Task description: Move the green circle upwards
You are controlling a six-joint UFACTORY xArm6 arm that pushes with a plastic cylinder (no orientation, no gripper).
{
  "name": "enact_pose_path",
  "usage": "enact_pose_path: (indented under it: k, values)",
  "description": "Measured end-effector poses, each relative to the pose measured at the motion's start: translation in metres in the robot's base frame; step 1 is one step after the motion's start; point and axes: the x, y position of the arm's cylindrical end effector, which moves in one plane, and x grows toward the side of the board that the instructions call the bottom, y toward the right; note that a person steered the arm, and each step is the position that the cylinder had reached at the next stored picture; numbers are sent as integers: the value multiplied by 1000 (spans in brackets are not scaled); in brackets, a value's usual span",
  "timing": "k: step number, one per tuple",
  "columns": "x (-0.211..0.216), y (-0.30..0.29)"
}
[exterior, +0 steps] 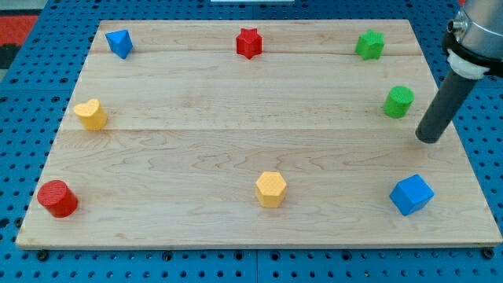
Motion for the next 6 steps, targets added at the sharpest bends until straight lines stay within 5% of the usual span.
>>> enact_pose_path:
  k: [2, 4, 6]
  values:
    - [-15, -4]
    - [-69, -77]
    - [-12, -43]
